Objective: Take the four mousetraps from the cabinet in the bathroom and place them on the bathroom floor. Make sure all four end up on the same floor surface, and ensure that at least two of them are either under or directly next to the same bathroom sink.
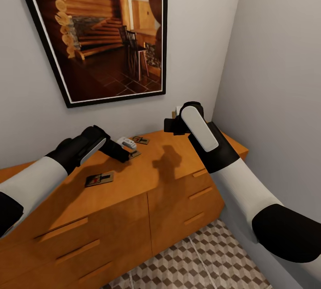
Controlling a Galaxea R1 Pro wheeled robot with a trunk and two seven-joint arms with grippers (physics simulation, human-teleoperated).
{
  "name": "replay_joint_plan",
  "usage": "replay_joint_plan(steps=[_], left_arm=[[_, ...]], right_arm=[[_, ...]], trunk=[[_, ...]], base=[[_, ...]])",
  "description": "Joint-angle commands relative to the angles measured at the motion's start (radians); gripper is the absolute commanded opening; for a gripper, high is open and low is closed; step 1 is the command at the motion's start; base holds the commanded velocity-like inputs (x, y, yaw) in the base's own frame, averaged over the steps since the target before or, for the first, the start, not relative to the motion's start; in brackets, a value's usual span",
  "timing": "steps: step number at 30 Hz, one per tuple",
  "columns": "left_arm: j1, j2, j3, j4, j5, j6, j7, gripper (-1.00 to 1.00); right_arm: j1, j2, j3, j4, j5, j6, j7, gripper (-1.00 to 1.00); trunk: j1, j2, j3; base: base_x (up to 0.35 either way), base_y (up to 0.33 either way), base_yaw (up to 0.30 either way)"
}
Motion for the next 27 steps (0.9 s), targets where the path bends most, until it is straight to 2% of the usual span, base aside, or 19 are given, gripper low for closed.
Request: replay_joint_plan(steps=[1,12,15,17,19,23,27], left_arm=[[0.020,0.001,-0.004,-0.001,-0.017,-0.001,-0.008,-1.00],[0.019,-0.001,-0.002,-0.010,-0.017,0.001,-0.007,-1.00],[0.018,-0.020,0.000,-0.028,-0.016,0.005,-0.008,-1.00],[0.017,-0.040,0.004,-0.068,-0.017,0.010,-0.008,-1.00],[0.011,-0.048,0.007,-0.133,-0.018,0.014,-0.008,-1.00],[0.004,-0.049,0.024,-0.210,-0.018,0.022,-0.008,-1.00],[-0.011,-0.048,0.052,-0.237,-0.017,0.028,-0.008,-1.00]], right_arm=[[-0.001,0.000,0.001,0.000,-0.010,0.003,-0.010,-1.00],[-0.001,0.000,0.001,-0.002,-0.010,0.005,-0.010,-1.00],[-0.001,0.000,0.001,-0.001,-0.010,0.005,-0.010,-1.00],[-0.001,0.000,0.001,-0.001,-0.010,0.005,-0.010,-1.00],[-0.001,-0.001,0.001,-0.001,-0.009,0.005,-0.010,-1.00],[-0.001,-0.002,0.001,-0.002,-0.008,0.005,-0.011,-1.00],[-0.001,-0.003,0.001,-0.002,-0.008,0.005,-0.011,-1.00]], trunk=[[0.000,0.000,-0.001],[0.000,0.000,-0.001],[0.000,0.000,-0.001],[0.000,0.000,-0.001],[0.000,0.000,-0.001],[0.000,0.000,-0.001],[0.000,0.000,-0.001]], base=[[0.000,0.000,0.000],[0.000,0.000,0.000],[0.000,0.000,0.000],[0.000,0.000,0.000],[0.000,0.000,0.000],[0.000,0.000,0.000],[0.000,0.000,0.000]])
